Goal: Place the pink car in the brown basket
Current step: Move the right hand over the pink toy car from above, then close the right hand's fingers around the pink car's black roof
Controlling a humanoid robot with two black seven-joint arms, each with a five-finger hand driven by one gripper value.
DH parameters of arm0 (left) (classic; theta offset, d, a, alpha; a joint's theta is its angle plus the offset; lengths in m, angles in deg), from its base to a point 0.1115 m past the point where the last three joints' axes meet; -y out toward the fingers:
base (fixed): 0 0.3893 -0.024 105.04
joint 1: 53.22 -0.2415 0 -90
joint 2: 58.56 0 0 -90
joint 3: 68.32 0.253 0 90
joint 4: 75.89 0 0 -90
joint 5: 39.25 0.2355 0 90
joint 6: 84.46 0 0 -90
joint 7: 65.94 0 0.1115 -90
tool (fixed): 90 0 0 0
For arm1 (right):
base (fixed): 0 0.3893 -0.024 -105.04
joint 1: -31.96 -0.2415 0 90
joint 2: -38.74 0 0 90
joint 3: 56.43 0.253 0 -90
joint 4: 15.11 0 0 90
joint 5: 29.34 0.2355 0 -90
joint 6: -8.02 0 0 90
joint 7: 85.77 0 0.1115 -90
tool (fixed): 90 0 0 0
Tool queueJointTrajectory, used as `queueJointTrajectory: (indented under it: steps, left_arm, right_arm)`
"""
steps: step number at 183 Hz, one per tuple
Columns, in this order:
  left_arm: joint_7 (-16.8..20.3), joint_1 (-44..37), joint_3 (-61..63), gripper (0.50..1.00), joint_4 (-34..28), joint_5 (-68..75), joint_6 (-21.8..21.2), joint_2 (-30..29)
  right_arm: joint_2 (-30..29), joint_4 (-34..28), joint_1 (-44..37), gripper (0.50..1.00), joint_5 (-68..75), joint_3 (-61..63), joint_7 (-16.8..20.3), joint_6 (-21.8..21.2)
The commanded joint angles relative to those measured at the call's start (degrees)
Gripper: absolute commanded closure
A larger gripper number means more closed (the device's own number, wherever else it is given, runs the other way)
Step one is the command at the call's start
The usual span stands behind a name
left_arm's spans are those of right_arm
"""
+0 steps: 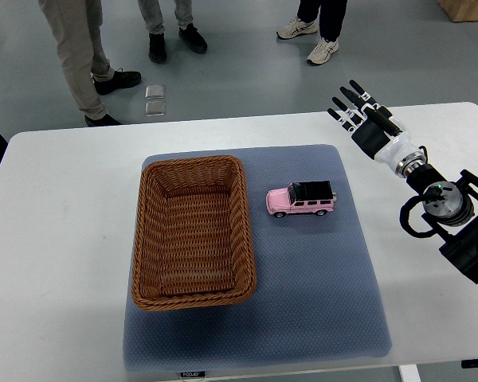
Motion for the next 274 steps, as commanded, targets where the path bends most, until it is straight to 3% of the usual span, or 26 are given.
queueJointTrajectory:
  steps: [1,50,79,130,178,201,256,274]
  left_arm:
    - [0.0,0.0,-0.1,0.500,0.1,0.0,0.0,0.0]
    - [0.1,0.0,-0.2,0.500,0.3,0.0,0.0,0.0]
    - [0.1,0.0,-0.2,0.500,0.3,0.0,0.0,0.0]
    - [0.1,0.0,-0.2,0.500,0.4,0.0,0.0,0.0]
    - [0.1,0.0,-0.2,0.500,0.6,0.0,0.2,0.0]
    - [0.1,0.0,-0.2,0.500,0.5,0.0,0.2,0.0]
    - [0.1,0.0,-0.2,0.500,0.6,0.0,0.3,0.0]
    - [0.1,0.0,-0.2,0.500,0.5,0.0,0.3,0.0]
  right_arm:
    - [0.0,-0.1,0.0,0.585,-0.2,-0.2,0.1,0.0]
    - [0.4,-1.0,-0.7,0.585,-2.2,-1.6,0.3,-1.1]
    - [2.3,-2.5,-3.7,0.585,-15.5,-2.1,0.5,-3.6]
    - [12.0,-16.2,-13.1,0.587,-54.5,-13.9,0.8,-6.0]
    - [19.1,-28.8,-21.1,0.585,-62.7,-31.3,6.7,-5.9]
    - [19.6,-30.2,-21.4,0.585,-64.0,-34.9,9.1,-4.1]
    - [18.5,-29.9,-19.5,0.591,-67.5,-39.5,9.5,6.1]
    - [17.9,-29.8,-18.5,0.595,-69.5,-40.0,9.5,7.1]
